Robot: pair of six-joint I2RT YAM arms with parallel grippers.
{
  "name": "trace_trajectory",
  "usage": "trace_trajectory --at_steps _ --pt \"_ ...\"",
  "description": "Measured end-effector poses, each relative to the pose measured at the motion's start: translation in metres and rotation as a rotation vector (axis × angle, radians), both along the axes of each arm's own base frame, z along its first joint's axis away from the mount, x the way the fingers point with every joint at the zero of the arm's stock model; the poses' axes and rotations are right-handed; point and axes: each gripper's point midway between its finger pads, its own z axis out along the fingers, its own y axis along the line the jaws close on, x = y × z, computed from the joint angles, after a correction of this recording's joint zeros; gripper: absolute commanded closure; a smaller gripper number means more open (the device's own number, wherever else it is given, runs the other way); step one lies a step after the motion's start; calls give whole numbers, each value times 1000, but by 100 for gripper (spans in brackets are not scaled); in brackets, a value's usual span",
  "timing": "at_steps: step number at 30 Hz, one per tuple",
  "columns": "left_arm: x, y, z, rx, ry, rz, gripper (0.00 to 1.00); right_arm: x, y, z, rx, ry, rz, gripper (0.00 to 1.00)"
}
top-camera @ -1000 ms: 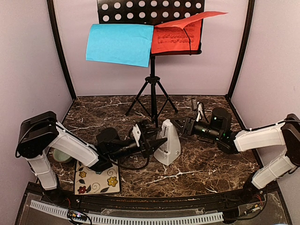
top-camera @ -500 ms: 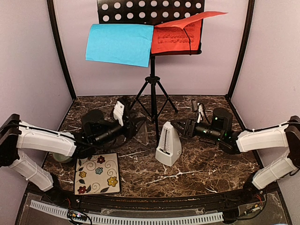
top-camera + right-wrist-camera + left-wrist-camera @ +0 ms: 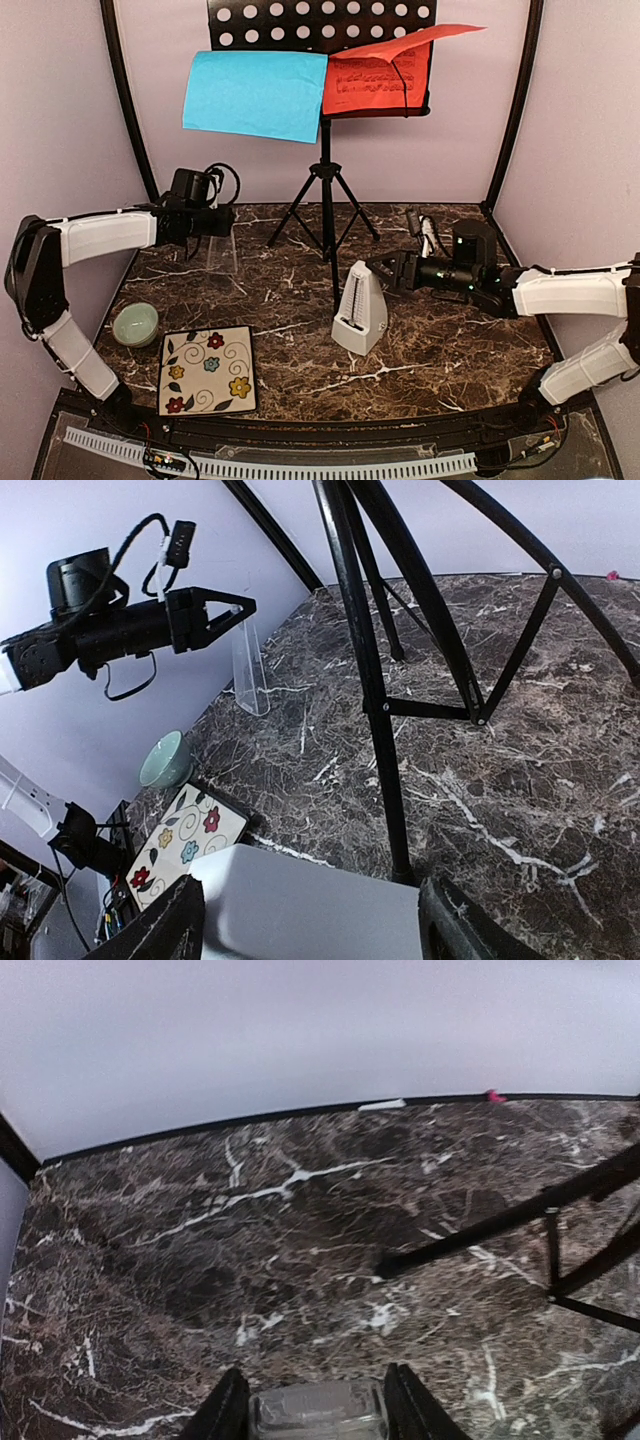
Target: Set up the instrument practice props
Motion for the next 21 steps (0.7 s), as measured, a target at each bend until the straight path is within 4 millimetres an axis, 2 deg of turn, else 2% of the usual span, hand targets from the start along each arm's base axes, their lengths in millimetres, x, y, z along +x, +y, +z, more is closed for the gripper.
trace_trajectory --at_steps 3,9,15,19,21 --pt "19 18 -31 27 107 45 68 0 0 1 -16 20 0 24" --pt "37 34 -93 57 292 67 66 -3 -3 2 -57 50 4 22" --pt "50 55 -130 41 398 109 56 -14 -13 2 -88 85 -5 22" --pt "53 64 -145 21 435 132 42 -18 -18 1 -104 101 -12 21" --pt "50 67 -152 19 459 141 28 -20 -21 1 -109 103 -19 21"
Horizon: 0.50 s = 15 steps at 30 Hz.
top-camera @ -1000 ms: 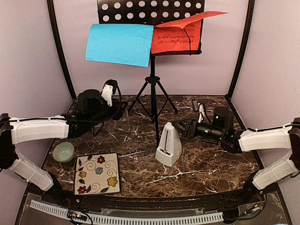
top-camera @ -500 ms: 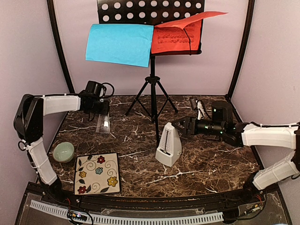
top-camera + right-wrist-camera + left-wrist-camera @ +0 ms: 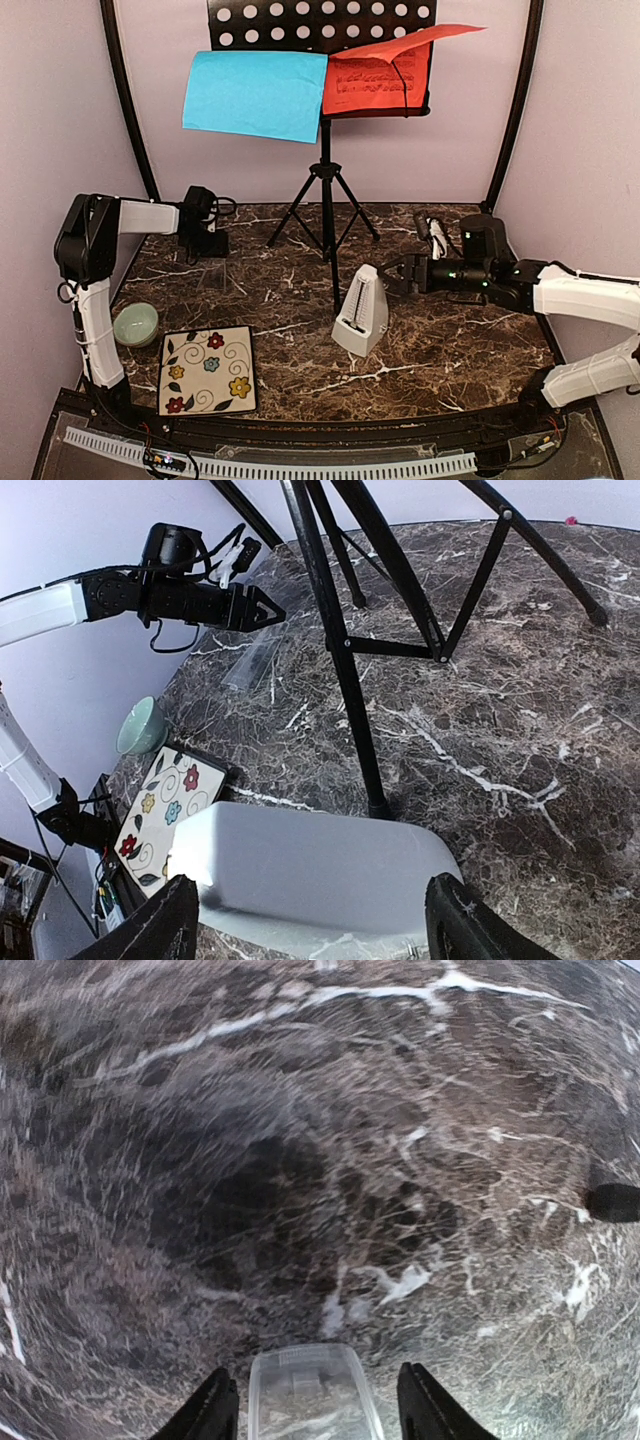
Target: Set up the instrument practice props
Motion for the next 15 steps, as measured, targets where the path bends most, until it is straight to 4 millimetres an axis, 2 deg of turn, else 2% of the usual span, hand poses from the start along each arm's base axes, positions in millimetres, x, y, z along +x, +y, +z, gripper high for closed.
trace_trajectory --at_steps 2,3,4,7,10,13,15 --pt "-3 0 -2 -3 14 -1 17 -2 -2 1 -3 3 -4 21" --pt "-3 1 -2 -6 16 3 7 -3 -4 2 -3 4 -6 20" --pt "-3 1 -2 -10 15 4 5 -4 -4 4 -2 2 -7 20" --pt "-6 0 -2 -20 15 5 4 -6 -7 9 4 -4 -12 21" --pt "-19 -4 8 -54 -6 -16 4 -8 -12 6 -1 -1 -29 24" --pt "-45 -14 36 -104 -85 -67 6 -11 -20 -15 -39 39 -58 29" --pt "-60 -29 60 -136 -154 -129 9 -13 -27 -35 -73 74 -83 32"
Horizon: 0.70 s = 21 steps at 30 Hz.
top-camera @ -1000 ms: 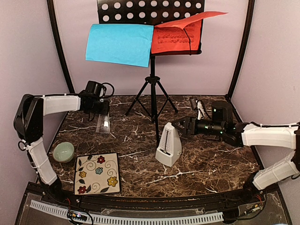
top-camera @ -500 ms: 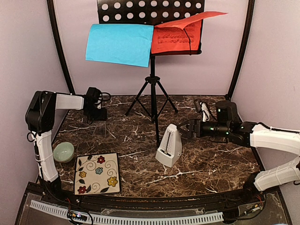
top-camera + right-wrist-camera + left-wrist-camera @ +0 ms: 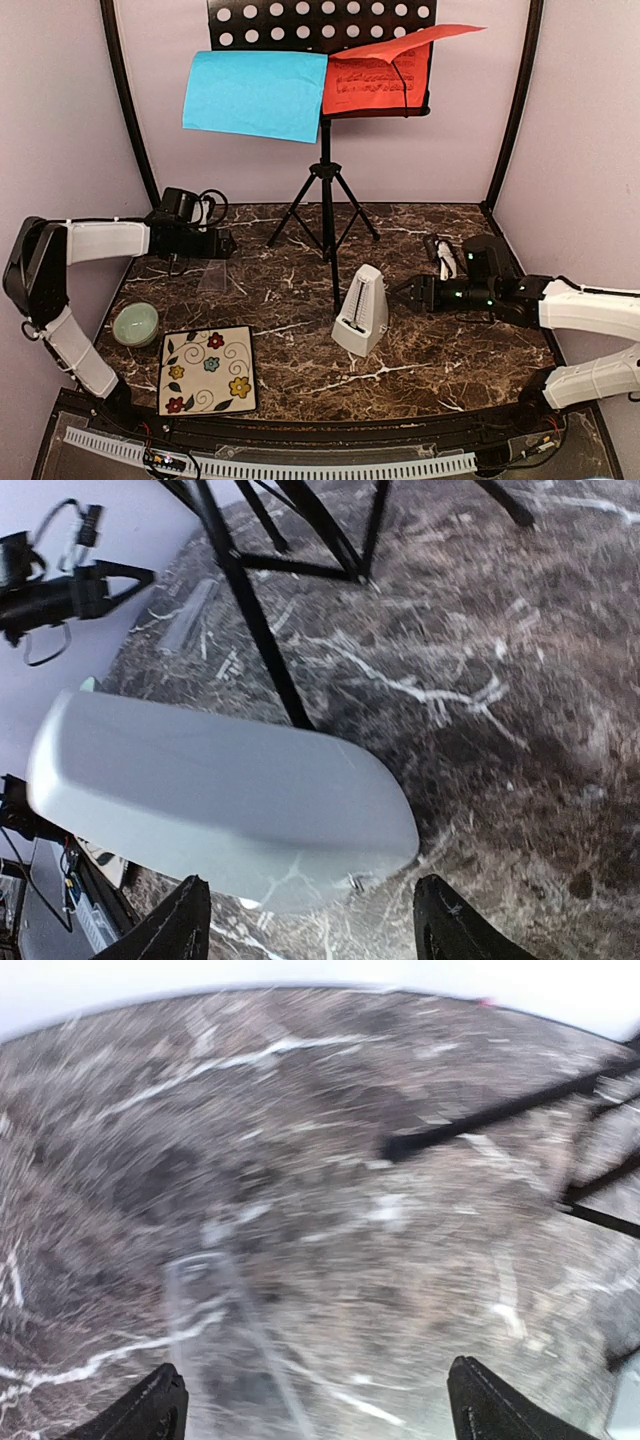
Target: Set up the instrument practice props
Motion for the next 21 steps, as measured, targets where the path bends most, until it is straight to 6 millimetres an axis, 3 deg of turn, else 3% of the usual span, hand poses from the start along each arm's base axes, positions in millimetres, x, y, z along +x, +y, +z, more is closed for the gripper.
trace_trajectory --at_steps 2,4,6,9,12,18,21 --pt "-16 -23 22 -32 -87 -86 12 -5 -8 -25 -40 52 -24 35" --pt "-33 -48 32 -63 -150 -179 16 -8 -14 -48 -81 97 -40 39" --pt "-53 -72 29 -97 -179 -271 19 -11 -18 -72 -120 150 -53 43" --pt "-84 -97 8 -135 -173 -389 21 -11 -19 -95 -158 201 -62 49" --pt "-109 -117 -5 -160 -171 -481 23 -6 -14 -108 -162 211 -59 54" --pt "-130 -166 6 -223 -252 -627 31 7 4 -117 -149 220 -26 59" --pt "-141 -186 -3 -239 -251 -679 37 16 14 -116 -137 215 -13 60"
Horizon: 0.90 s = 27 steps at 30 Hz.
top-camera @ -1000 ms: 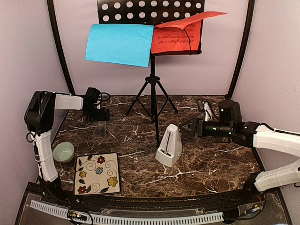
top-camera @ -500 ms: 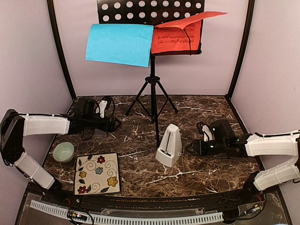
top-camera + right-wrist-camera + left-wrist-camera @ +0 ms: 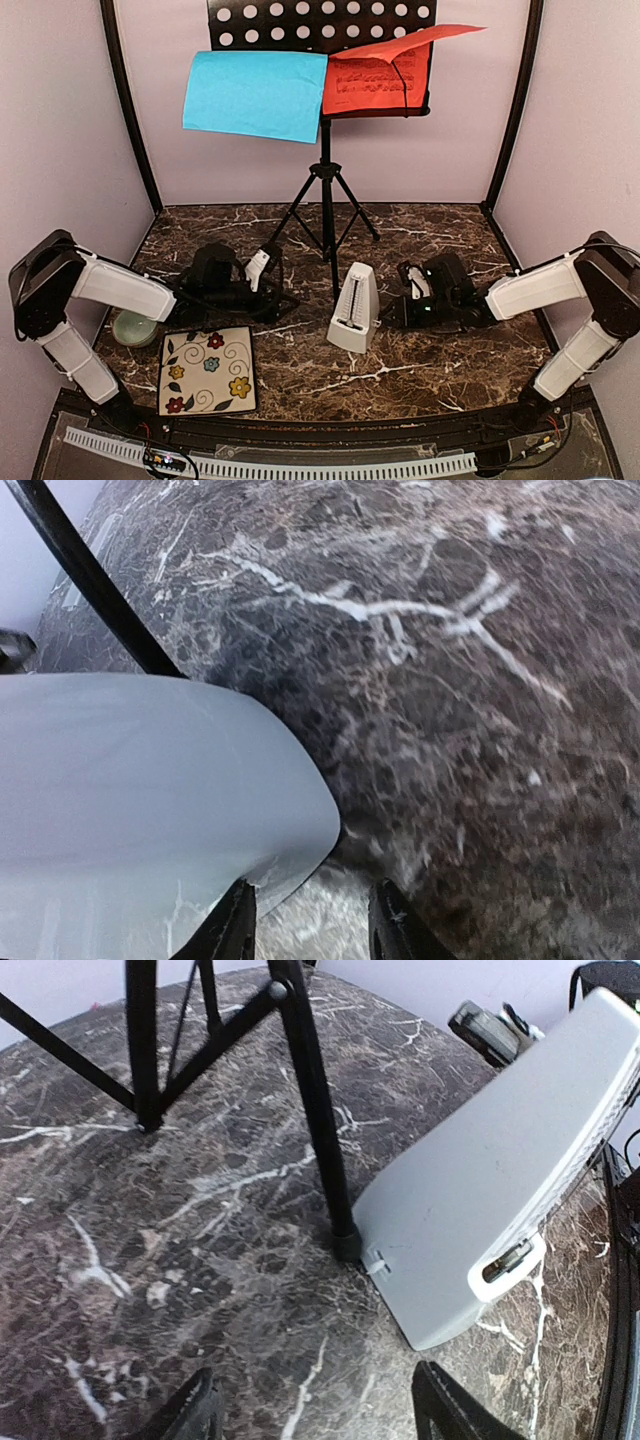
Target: Set up the instrument practice props
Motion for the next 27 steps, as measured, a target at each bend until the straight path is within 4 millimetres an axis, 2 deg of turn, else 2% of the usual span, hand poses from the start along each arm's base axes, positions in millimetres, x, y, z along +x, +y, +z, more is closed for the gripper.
trace_trajectory --at_steps 7,10,13,16,20,22,24,27 --pt "-21 -33 -46 42 61 -79 46 29 19 9 5 -45 23 60" --pt "-25 -47 -53 45 66 -104 47 38 26 15 9 -69 32 56" --pt "-24 -64 -50 27 51 -127 47 43 28 24 15 -99 41 48" --pt "-25 -77 -46 10 39 -140 48 39 22 35 16 -120 37 38" --pt "-26 -84 -48 -1 42 -144 49 22 11 67 57 -185 49 21" --pt "-25 -86 -49 -1 44 -143 49 12 6 79 82 -212 55 9" --pt "-22 -89 -49 -3 41 -143 49 3 2 88 103 -233 65 5" --pt "-18 -93 -46 -9 35 -144 49 -5 1 95 118 -250 79 5"
